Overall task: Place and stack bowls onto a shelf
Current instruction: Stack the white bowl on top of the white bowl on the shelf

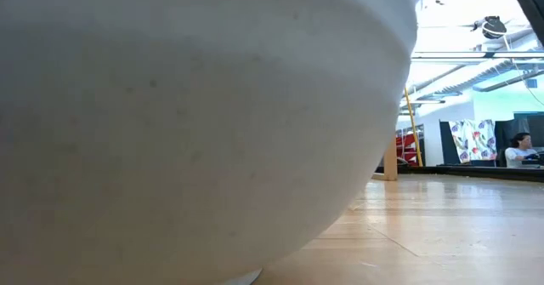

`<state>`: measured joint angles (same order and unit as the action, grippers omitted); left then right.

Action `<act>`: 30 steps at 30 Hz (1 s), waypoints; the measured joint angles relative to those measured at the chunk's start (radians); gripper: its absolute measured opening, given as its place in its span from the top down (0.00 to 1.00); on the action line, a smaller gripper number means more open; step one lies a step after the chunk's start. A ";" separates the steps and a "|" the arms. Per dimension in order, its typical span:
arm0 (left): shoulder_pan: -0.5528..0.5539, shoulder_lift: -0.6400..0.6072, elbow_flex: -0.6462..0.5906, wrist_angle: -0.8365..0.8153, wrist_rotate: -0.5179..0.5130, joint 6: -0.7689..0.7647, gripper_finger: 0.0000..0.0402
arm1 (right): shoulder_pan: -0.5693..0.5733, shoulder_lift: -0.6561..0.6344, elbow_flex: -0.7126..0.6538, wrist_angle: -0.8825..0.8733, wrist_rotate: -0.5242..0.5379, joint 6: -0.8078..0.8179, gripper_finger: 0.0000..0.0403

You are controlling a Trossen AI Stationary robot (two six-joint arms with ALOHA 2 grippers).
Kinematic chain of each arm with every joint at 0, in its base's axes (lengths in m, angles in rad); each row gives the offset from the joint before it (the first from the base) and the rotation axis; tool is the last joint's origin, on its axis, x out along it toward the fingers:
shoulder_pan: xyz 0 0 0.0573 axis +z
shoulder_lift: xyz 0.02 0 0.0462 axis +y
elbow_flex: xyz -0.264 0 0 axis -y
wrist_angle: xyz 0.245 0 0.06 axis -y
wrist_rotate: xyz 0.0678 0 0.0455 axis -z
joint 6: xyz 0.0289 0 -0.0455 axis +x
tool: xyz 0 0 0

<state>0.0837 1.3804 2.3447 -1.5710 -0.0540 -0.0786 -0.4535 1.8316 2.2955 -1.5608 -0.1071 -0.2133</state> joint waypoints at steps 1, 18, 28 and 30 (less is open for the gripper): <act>0.000 0.000 0.000 0.000 0.000 -0.017 0.79 | 0.001 -0.019 0.000 0.000 0.000 0.011 0.70; -0.068 0.041 0.000 0.000 0.092 -0.019 0.79 | 0.012 -0.366 0.000 0.114 0.001 0.097 0.70; -0.127 0.088 0.000 0.003 0.089 0.040 0.97 | 0.011 -0.444 0.000 0.143 0.001 0.097 0.70; -0.127 0.091 0.000 0.002 0.059 -0.019 0.99 | 0.011 -0.445 0.000 0.143 0.001 0.097 0.70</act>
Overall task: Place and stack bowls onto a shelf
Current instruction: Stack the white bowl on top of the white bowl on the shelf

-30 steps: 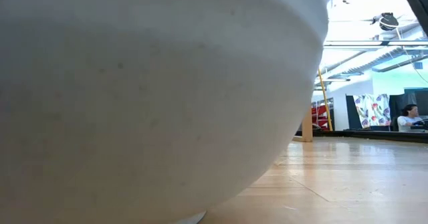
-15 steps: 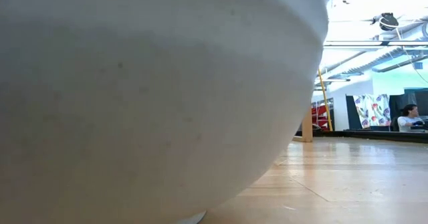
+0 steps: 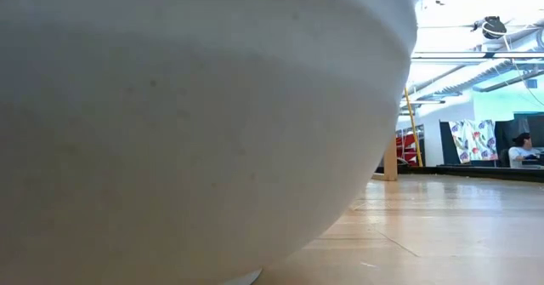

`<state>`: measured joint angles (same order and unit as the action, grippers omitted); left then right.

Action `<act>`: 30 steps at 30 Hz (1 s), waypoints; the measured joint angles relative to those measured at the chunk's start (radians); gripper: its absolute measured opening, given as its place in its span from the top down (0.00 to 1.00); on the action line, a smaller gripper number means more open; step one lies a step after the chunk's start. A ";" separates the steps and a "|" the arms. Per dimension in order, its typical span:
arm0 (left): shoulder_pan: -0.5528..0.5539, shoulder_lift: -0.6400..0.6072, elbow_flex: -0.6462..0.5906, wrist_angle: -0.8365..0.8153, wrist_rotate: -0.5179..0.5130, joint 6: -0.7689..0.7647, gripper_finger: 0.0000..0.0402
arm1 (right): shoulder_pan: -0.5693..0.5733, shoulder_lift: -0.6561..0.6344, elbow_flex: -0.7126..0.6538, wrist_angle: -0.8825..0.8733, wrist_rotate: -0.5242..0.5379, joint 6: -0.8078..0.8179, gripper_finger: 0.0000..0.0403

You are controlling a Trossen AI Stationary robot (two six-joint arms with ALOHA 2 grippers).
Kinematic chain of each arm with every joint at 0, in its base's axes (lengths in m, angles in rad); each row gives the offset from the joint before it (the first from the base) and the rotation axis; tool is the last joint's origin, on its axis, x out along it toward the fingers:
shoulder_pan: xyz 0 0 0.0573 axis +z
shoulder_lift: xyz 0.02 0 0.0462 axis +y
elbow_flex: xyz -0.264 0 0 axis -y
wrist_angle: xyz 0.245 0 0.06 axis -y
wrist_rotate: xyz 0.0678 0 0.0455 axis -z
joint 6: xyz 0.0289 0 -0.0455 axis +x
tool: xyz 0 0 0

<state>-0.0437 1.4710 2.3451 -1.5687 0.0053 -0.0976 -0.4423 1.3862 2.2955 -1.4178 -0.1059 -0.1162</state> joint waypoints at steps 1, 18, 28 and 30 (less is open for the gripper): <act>0.000 0.001 0.000 0.000 -0.015 -0.030 0.99 | 0.000 -0.001 0.000 0.000 0.000 0.000 0.70; -0.055 0.043 -0.090 0.000 -0.032 -0.182 0.76 | 0.000 -0.002 0.000 0.000 0.000 -0.009 0.70; -0.206 0.073 -0.452 0.091 -0.029 -0.307 0.76 | 0.000 -0.003 0.000 0.000 0.000 -0.008 0.70; -0.231 0.070 -0.531 0.174 -0.029 -0.405 0.76 | 0.000 -0.003 0.000 0.000 0.000 0.005 0.70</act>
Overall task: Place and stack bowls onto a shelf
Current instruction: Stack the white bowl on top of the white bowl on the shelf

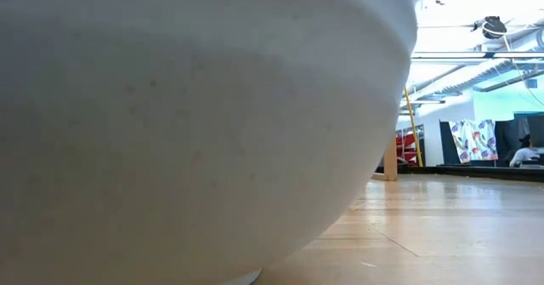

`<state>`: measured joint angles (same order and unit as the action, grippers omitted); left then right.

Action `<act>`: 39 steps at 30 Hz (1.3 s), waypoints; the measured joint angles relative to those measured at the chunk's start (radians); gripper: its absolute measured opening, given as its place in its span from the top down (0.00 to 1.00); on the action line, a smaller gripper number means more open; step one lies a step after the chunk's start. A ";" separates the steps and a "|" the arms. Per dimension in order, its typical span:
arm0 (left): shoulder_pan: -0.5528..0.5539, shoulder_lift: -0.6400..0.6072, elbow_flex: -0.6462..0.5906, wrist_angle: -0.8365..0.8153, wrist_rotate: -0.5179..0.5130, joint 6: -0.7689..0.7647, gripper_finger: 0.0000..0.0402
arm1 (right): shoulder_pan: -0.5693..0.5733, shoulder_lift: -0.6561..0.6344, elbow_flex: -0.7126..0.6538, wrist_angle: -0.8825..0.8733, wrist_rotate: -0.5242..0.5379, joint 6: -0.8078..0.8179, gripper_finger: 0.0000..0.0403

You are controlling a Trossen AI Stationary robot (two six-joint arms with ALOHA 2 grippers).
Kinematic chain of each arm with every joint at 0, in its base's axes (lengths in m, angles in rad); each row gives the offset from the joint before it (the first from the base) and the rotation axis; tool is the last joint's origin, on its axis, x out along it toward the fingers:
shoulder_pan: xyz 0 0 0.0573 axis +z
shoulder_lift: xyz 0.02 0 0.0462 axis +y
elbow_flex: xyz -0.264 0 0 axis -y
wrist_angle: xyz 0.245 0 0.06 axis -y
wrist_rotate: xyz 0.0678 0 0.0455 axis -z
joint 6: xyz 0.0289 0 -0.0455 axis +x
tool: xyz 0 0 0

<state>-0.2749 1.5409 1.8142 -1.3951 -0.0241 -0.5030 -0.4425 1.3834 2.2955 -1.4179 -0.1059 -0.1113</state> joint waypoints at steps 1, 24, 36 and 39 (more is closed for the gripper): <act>-0.012 -0.003 -0.040 0.058 -0.001 -0.041 0.76 | 0.000 0.000 0.000 0.000 0.000 0.004 0.70; -0.287 0.138 -0.423 0.713 -0.205 -0.498 0.76 | 0.000 -0.067 0.000 0.000 0.000 -0.032 0.70; -0.328 0.284 -0.425 0.805 -0.295 -0.518 0.76 | 0.000 -0.108 0.000 0.000 0.000 -0.032 0.70; -0.328 0.298 -0.424 0.788 -0.293 -0.521 0.76 | 0.000 -0.108 0.000 0.000 0.000 -0.032 0.70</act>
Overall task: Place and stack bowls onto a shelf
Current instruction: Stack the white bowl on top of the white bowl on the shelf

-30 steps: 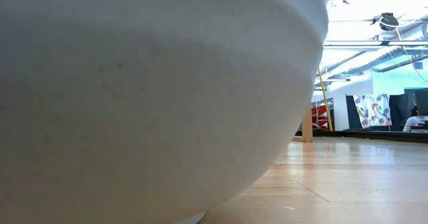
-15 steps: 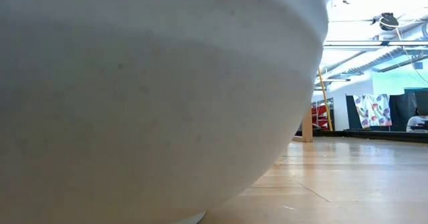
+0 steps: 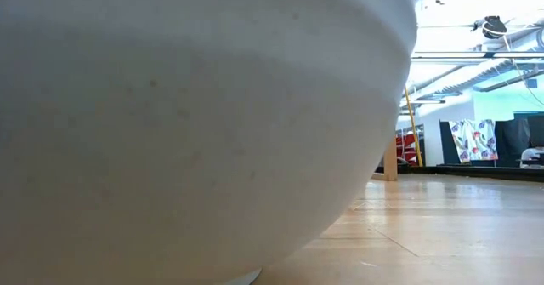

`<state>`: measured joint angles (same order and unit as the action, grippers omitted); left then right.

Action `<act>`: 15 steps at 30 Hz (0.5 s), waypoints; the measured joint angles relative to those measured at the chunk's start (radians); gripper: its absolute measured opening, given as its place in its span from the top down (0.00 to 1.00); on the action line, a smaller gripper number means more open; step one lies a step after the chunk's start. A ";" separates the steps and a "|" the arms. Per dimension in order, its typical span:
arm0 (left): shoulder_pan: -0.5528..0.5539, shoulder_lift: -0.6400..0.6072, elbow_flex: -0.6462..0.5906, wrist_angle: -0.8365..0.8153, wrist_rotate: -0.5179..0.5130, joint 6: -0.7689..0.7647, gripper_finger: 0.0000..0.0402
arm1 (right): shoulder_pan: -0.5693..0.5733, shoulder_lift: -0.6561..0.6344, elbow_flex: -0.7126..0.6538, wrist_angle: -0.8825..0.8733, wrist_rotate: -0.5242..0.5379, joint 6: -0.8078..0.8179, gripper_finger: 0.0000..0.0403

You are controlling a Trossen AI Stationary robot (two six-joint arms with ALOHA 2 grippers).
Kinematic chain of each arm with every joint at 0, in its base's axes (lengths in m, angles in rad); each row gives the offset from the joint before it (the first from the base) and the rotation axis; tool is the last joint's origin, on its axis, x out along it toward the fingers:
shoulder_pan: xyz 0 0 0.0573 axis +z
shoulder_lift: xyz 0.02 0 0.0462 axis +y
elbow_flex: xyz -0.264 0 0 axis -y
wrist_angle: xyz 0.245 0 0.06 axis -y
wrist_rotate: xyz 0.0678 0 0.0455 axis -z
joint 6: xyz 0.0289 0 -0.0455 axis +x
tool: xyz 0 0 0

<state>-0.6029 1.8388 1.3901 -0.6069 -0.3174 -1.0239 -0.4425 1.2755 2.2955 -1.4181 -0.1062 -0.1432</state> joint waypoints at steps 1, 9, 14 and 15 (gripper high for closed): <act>0.000 0.004 0.000 0.005 0.000 -0.003 0.76 | 0.000 0.000 0.000 0.000 0.000 0.000 0.70; -0.004 0.006 0.000 -0.039 0.002 -0.008 0.76 | 0.000 0.000 0.000 0.000 0.000 0.000 0.70; -0.003 0.006 -0.003 -0.043 0.003 -0.009 0.76 | 0.000 0.000 0.000 0.000 0.000 -0.001 0.70; -0.002 0.006 -0.005 -0.042 0.003 -0.009 0.76 | 0.000 0.000 0.000 0.000 0.000 -0.001 0.70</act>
<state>-0.6050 1.8448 1.3849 -0.6494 -0.3141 -1.0328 -0.4426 1.2755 2.2955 -1.4178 -0.1062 -0.1447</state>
